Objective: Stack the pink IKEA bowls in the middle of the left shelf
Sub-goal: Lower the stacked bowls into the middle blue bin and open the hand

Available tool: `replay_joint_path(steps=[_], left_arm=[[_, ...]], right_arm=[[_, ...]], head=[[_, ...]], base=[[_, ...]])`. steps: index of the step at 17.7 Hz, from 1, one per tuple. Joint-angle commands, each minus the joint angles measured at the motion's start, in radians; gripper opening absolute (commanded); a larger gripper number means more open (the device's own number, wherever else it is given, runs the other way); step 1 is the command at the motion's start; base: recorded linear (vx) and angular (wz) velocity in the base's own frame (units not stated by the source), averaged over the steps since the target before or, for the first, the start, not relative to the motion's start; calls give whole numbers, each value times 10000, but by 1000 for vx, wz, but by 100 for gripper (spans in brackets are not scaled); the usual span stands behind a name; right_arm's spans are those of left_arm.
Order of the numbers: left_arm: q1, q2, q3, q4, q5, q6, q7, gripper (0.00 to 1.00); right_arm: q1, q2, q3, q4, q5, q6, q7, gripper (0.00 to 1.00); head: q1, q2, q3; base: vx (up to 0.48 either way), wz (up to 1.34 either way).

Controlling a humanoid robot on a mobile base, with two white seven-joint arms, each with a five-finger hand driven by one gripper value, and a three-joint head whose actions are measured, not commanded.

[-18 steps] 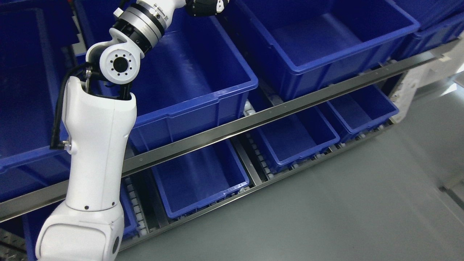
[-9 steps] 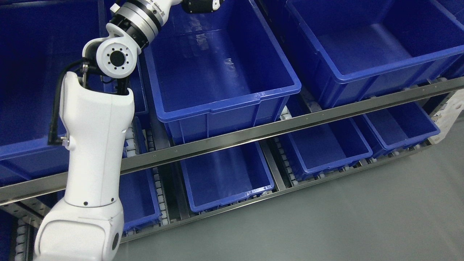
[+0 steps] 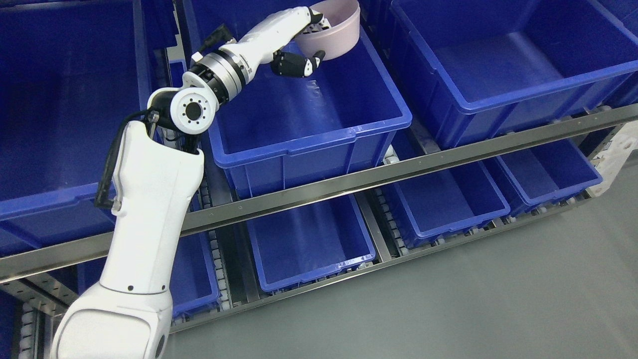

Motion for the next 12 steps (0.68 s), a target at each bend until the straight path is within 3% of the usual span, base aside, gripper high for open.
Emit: replay_joint_path(steps=[1,3,5,9,12], left_arm=[[382,175,-392,1375,-238,-84,7,5],[458,175,-377,1359,-207,-84,99,10],[489,175,-270,1329,-131,-84,297,21],[489,175,298,1313,98,-53,989,60],[474,175,543,1252,1718,-23,1828,66]], right_arm=[[-1,-175,-92,0,77,7,-3,100],[-1,-175,-92,0,77,7,-3,100],[-1,-175,-92,0,77,7,-3,100],[-1,-175,-92,0,77,7,-3,100],[-1,-175,-92,0,77,7,-3,100]], head=[[0,0,0],[0,0,0],[0,0,0],[0,-1,0],[0,-1,0]], base=[[0,0],[0,0],[0,0],[0,0],[0,0]])
